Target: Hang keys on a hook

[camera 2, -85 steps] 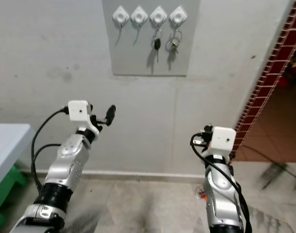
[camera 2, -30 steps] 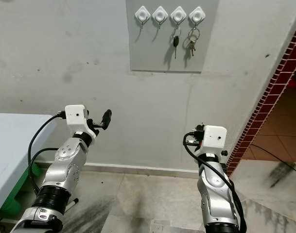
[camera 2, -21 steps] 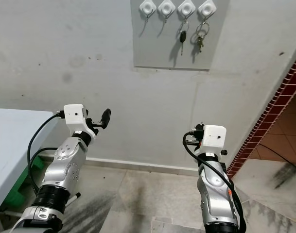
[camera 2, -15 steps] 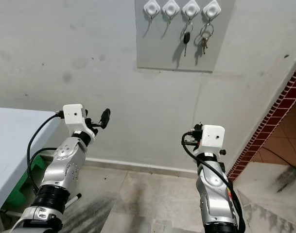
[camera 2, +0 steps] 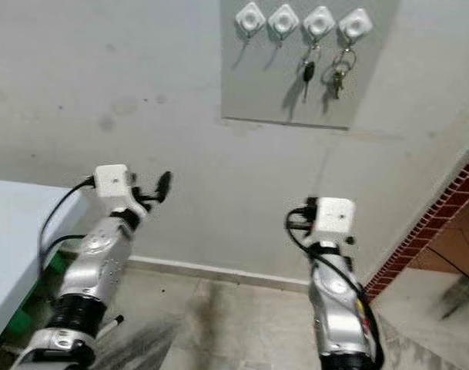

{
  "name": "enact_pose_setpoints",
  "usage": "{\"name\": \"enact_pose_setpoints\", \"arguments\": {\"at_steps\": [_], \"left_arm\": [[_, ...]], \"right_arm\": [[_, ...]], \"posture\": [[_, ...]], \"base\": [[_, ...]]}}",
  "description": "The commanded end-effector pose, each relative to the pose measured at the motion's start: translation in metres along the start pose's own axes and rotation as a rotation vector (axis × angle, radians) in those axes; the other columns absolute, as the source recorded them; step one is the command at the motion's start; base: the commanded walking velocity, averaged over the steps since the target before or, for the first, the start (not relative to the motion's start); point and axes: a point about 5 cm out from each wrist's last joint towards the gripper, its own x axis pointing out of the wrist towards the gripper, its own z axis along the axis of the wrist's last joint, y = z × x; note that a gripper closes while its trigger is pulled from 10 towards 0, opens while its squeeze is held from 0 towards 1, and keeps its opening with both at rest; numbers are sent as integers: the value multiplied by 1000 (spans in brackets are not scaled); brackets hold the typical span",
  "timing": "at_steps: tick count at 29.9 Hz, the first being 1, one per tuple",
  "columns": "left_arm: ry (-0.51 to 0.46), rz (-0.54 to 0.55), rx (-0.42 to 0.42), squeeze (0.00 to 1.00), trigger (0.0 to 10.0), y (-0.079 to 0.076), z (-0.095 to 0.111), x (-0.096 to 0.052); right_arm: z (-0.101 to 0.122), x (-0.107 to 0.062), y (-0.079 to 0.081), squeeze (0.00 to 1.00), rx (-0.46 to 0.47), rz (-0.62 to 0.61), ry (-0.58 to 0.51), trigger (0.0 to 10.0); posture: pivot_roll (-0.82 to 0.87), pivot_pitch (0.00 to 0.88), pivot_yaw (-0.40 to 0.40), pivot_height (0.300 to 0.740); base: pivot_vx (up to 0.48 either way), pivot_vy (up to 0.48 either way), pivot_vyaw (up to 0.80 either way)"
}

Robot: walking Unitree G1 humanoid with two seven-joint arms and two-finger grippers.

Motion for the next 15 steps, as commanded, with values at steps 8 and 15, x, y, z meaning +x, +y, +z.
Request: {"name": "enact_pose_setpoints", "arguments": {"at_steps": [8, 15], "left_arm": [[-7, -1, 11, 0, 10000, -9, 2, 2], [-18, -17, 20, 0, 10000, -10, 4, 2]], "right_arm": [[5, 2, -7, 0, -1, -15, -9, 10000], [5, 3, -7, 0, 8, -6, -4, 10000]], "posture": [[16, 0, 29, 740], [18, 0, 28, 740]], "base": [[327, 0, 0], [0, 0, 0]]}}
